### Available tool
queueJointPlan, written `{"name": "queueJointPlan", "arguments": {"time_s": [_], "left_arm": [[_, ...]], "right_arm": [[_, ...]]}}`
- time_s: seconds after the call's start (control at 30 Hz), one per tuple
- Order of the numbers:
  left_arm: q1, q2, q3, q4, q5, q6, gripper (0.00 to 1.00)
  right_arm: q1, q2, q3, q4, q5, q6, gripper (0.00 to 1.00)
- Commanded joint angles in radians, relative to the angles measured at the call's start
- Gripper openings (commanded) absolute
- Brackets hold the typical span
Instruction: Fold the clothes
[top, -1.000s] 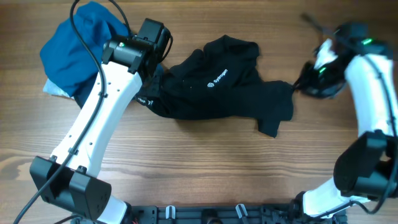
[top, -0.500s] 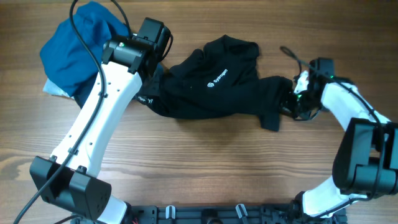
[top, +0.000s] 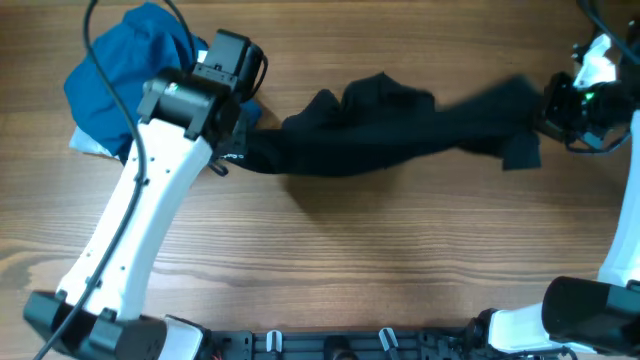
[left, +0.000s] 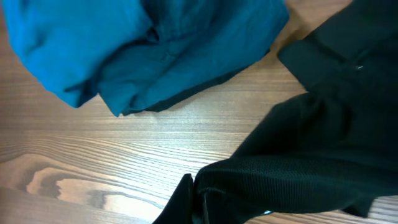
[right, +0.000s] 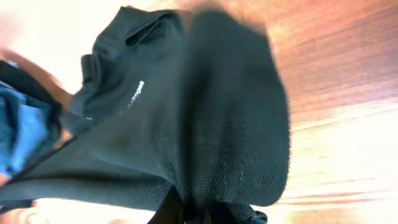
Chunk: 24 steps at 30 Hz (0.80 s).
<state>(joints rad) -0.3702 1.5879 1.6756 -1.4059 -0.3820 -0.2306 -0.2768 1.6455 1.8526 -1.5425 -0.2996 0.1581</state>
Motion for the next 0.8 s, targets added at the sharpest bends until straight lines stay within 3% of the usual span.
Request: {"name": "queueJointPlan", "arguments": {"time_s": [0.0,0.2,0.23,0.27,0.53,0.6,0.77], "left_arm": [[0.009,-0.013,0.006,0.004,-0.038,-0.005,0.04],[0.009,0.016,0.006,0.05,-0.038,0.003,0.04],[0.009,0.018,0.006,0.072,-0.035,0.018,0.04],[0.009,0.019,0.006,0.082,-0.034,0.017,0.04],[0.009,0.023,0.006,0.117,-0.024,0.018,0.04],[0.009,0.029,0.006,0.116,-0.019,0.017,0.04],[0.009,0.036,0.006,0.124,-0.019,0.017,0.04]], "right_arm": [[0.034,0.014,-0.027,0.009,0.158,0.017,0.05],[0.065,0.041,-0.097,0.178,0.084,0.021,0.09],[0.072,0.06,-0.116,0.206,0.055,0.0,0.18],[0.077,0.069,-0.127,0.217,0.055,0.0,0.21],[0.084,0.166,-0.206,0.283,0.054,0.002,0.09],[0.084,0.183,-0.238,0.283,0.055,-0.001,0.3],[0.093,0.201,-0.435,0.457,-0.071,-0.042,0.36]]}}
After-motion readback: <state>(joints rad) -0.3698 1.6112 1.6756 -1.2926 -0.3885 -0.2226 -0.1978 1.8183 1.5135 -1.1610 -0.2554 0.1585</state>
